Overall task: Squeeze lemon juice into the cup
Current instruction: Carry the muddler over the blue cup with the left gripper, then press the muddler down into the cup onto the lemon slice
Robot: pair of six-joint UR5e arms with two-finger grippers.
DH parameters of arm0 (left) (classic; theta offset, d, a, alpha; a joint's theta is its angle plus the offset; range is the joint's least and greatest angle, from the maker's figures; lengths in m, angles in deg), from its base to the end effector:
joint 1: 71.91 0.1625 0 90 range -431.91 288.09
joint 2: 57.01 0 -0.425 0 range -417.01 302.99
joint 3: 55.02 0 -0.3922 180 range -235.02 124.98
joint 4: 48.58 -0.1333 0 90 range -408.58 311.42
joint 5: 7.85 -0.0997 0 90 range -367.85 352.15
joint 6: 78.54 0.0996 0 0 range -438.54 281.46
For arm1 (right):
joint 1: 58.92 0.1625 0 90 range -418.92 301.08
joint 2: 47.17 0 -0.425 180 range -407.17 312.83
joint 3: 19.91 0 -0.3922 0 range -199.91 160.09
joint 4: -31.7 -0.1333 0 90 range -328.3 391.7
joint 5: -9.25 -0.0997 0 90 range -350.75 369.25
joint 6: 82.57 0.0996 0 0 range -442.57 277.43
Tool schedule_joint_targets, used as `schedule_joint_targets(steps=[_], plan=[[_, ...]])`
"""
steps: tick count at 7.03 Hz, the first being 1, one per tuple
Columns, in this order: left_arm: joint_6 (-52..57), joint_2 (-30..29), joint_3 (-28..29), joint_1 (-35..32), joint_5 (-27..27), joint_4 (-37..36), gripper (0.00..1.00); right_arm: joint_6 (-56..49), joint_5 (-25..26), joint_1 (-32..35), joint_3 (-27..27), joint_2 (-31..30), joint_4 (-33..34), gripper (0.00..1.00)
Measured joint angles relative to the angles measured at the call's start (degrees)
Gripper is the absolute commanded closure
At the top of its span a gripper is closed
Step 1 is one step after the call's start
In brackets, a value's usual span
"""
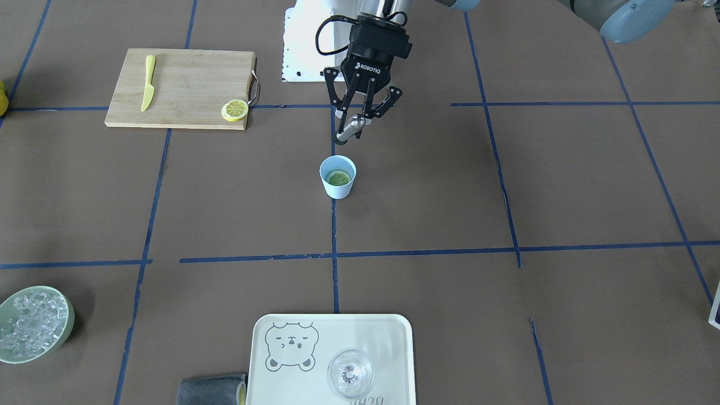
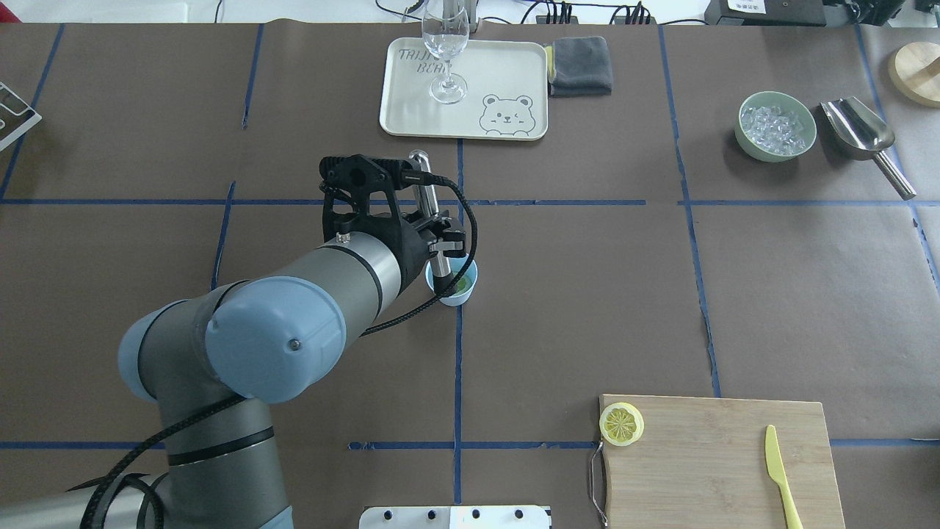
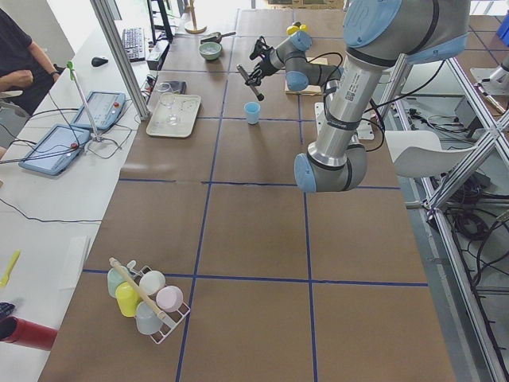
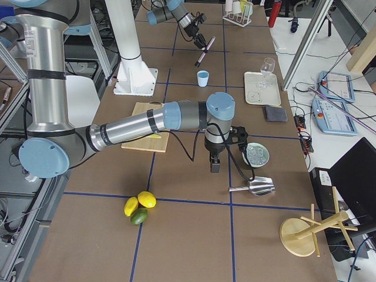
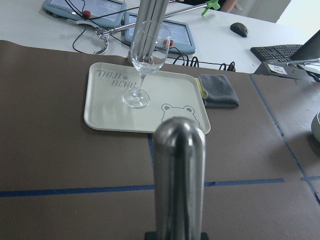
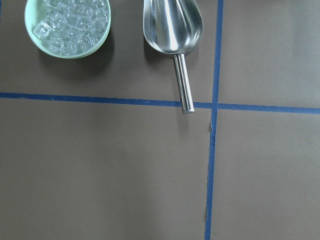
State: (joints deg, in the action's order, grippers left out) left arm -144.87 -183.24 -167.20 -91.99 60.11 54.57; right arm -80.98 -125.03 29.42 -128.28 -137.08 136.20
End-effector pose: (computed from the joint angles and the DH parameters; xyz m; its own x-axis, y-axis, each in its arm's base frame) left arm 0.4822 -0.3580 0.1059 0.5341 0.2010 -0.8212 0.4784 0.7290 0.4896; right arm 0.0499 -0.4787 0.5276 0.7148 -0.0412 0.6981 0.0091 0.9987 0.0497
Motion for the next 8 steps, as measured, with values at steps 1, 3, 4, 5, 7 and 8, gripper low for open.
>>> schedule_joint_targets(steps=[1,3,4,5,7,8], plan=[[1.81,-0.97,1.76,0.02,-0.03,1.13,1.0,-0.1,0.01,0.11,0.0,-0.12,0.0,0.0],[4.97,-1.72,5.28,-0.09,-0.08,5.26,1.0,-0.1,0.06,0.19,0.01,-0.03,0.0,0.0],[5.62,-1.76,6.51,-0.22,-0.08,6.72,1.0,-0.1,0.07,0.19,0.01,0.06,0.0,0.0],[5.87,-1.74,7.16,-0.46,-0.05,7.39,1.0,-0.09,0.06,0.18,0.0,0.1,0.0,0.0],[6.07,-1.67,8.1,-1.64,-0.03,7.88,1.0,-0.1,0.0,0.17,0.01,0.1,0.0,0.0],[6.1,-1.66,8.8,-2.21,-0.03,8.29,1.0,-0.09,-0.01,0.17,0.01,0.09,0.0,0.0]])
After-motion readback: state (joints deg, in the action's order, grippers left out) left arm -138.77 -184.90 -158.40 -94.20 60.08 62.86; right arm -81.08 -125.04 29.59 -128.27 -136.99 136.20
